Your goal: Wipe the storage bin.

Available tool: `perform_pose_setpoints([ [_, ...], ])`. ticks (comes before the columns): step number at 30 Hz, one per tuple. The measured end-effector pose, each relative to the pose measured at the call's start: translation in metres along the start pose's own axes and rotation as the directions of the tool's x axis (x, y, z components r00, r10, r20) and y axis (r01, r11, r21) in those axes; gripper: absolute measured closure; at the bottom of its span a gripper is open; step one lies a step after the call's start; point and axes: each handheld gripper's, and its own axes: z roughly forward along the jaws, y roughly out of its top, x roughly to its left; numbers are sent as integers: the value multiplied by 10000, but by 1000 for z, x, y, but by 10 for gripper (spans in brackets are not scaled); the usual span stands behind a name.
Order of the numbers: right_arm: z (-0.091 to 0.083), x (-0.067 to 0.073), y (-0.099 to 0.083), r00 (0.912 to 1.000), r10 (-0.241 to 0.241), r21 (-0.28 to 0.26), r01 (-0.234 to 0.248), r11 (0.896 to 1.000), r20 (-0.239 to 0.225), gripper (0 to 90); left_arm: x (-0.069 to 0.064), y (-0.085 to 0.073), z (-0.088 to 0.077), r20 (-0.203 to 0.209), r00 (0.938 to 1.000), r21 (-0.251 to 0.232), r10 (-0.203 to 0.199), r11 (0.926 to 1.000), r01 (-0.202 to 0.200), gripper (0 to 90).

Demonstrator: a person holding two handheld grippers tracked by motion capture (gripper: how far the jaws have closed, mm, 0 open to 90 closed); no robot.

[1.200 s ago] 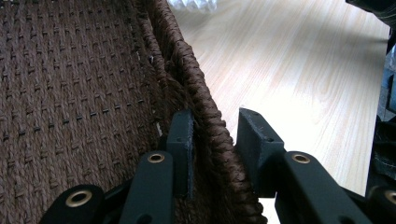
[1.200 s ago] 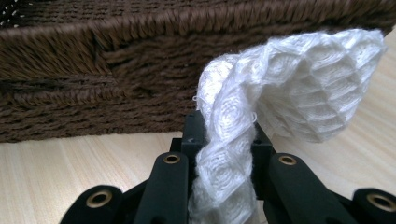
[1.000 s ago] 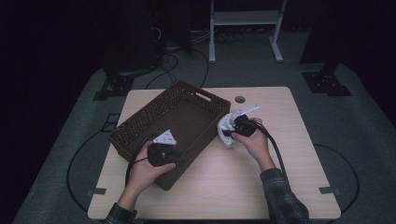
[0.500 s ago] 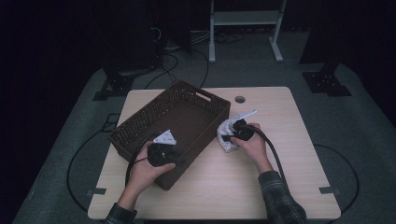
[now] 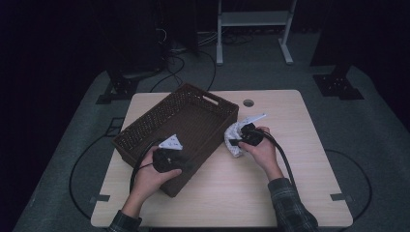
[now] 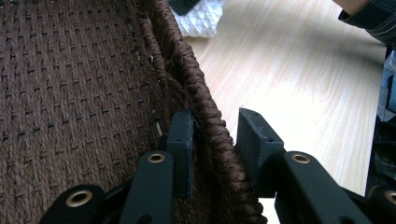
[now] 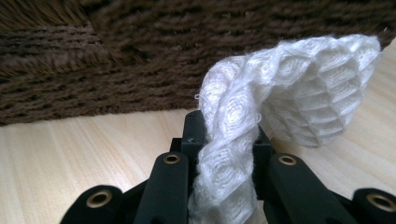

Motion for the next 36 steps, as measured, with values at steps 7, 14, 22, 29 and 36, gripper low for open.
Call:
perform_pose_setpoints([
  [7,-12,5,5,9998,-180,-333,178,9993,-58,751,0,0,0,-2,10000,7,3,10000,-3,666],
  [14,-21,11,9,9993,-360,-596,351,9976,-131,752,0,0,0,-4,10000,8,-2,10000,2,666],
  [22,-33,18,15,9982,-569,-894,553,9945,-160,752,0,0,0,-2,10000,5,-6,10000,6,666],
  [29,-40,27,19,9963,-834,-1059,809,9911,-194,752,0,0,0,-6,10000,11,-4,10000,4,666],
  [36,-35,29,19,9957,-881,-991,849,9914,-278,752,0,0,0,-1,10000,15,-6,10000,6,666],
])
